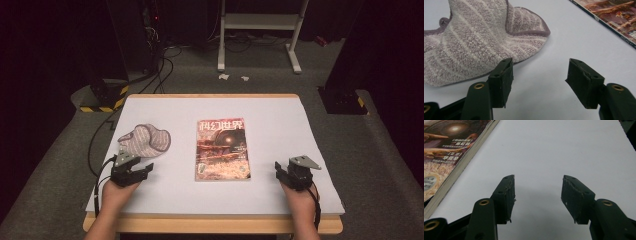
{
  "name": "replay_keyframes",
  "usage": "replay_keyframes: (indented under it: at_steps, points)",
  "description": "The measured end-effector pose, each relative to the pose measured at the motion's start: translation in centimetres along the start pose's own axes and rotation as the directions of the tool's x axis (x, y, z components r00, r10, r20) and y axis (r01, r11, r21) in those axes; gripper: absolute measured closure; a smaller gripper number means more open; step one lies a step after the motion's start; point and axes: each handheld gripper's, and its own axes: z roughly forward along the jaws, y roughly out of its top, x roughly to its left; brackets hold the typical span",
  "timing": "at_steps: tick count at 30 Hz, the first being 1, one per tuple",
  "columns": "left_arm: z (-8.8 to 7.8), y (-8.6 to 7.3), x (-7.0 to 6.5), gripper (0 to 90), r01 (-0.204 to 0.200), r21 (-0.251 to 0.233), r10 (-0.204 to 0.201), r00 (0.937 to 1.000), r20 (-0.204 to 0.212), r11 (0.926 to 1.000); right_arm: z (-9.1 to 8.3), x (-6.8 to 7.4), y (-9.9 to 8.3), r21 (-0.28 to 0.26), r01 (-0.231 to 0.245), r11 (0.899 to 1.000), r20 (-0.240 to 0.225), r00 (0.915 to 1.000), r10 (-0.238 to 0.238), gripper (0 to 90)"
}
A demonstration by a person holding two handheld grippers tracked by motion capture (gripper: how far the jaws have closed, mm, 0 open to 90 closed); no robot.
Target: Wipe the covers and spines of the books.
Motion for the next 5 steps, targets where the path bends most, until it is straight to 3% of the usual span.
replay_keyframes:
  at_steps: [5]
  points:
    - [0.01, -0.03, 0.05, 37.8, 0.002, -0.001, -0.002, 1.0000, -0.001, 1.0000, 0.03, -0.07, -0.03, 0.006, -0.004, 1.000, 0.000, 1.0000, 0.004, 44.9]
